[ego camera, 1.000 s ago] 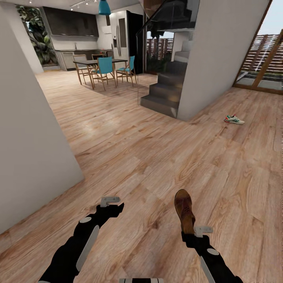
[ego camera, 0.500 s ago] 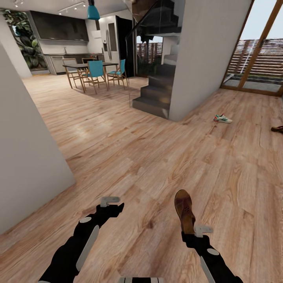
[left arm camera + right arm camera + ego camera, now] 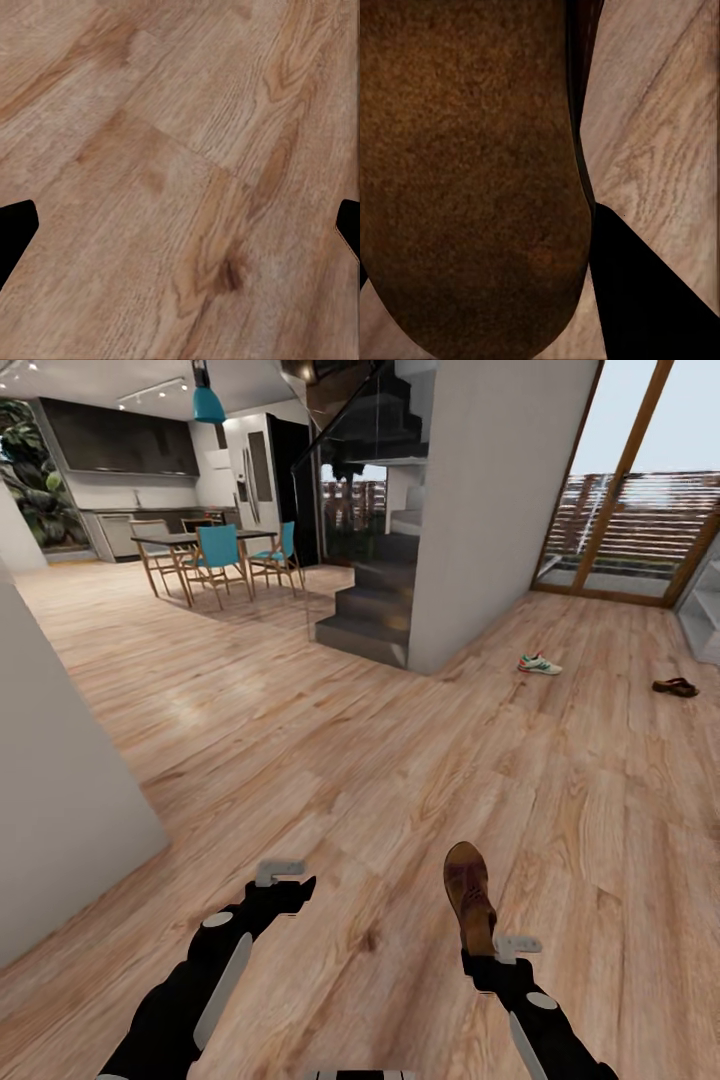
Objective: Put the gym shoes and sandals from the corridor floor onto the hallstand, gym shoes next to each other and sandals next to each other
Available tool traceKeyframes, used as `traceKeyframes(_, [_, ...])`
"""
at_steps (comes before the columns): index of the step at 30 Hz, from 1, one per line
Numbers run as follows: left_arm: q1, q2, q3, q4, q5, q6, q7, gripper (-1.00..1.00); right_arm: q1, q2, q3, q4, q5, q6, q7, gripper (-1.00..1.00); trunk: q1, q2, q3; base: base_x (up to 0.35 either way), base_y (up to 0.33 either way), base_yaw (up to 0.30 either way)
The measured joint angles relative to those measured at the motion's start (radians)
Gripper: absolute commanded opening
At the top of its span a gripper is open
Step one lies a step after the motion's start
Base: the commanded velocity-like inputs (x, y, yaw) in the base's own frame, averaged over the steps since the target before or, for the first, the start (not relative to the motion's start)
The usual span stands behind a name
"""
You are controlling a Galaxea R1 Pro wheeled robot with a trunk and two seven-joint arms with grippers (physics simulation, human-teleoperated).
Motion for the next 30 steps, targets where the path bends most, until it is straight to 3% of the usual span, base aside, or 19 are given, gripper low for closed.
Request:
traceKeyframes(18, [0.0, -0.001, 0.0, 0.002, 0.001, 0.0, 0.0, 1.0, 0.0, 0.0, 0.001, 0.0, 0.0, 0.0, 0.0, -1.0, 0.0, 0.0, 0.028, 0.34, -0.006, -0.145])
traceKeyframes(30, [0.0, -0.001, 0.0, 0.002, 0.0, 0.0, 0.0, 1.0, 0.0, 0.0, 0.0, 0.0, 0.0, 0.0, 0.0, -1.0, 0.0, 0.0, 0.046, 0.346, -0.144, -0.131])
